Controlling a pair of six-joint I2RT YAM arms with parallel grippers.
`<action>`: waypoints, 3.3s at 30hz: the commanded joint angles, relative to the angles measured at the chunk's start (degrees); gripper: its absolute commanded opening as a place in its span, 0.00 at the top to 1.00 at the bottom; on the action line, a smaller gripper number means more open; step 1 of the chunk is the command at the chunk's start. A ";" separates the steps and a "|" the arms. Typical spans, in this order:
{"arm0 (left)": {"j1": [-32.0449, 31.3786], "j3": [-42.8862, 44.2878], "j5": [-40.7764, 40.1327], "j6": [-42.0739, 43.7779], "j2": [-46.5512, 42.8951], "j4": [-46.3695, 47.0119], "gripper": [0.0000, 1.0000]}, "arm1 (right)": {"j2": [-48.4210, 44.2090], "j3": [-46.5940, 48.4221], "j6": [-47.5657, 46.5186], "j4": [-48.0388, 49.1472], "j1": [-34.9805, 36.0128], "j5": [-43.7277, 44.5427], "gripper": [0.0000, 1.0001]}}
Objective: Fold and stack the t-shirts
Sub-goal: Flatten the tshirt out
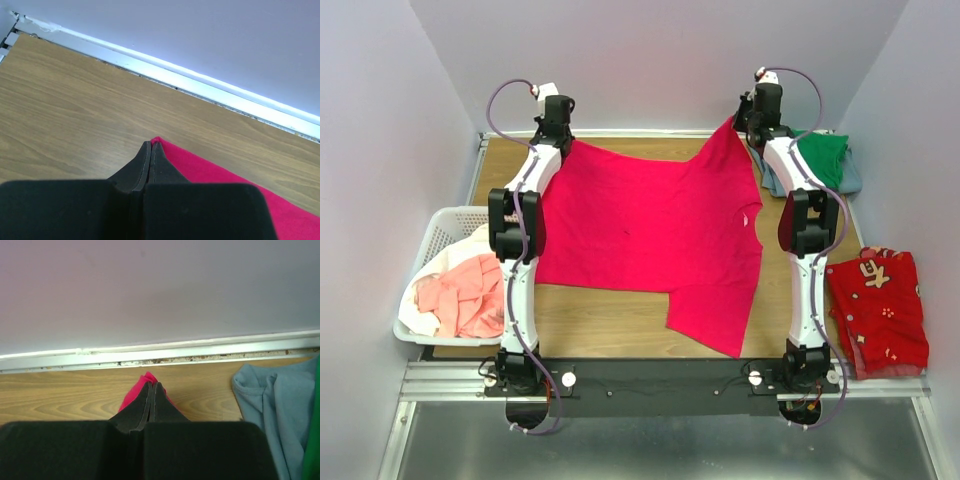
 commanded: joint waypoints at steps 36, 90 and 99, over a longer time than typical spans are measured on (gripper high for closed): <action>1.58 5.40 4.86 -9.69 -4.09 -18.63 1.00 | -32.97 -40.52 0.72 -2.19 -0.70 7.57 0.99; 1.85 -27.81 9.78 -24.63 -27.37 -18.63 1.00 | -60.13 -69.26 6.60 -10.36 -0.70 6.87 0.99; 1.67 -33.88 10.66 -25.34 -31.24 -17.93 1.00 | -61.89 -72.34 6.96 -11.68 -0.62 3.71 0.99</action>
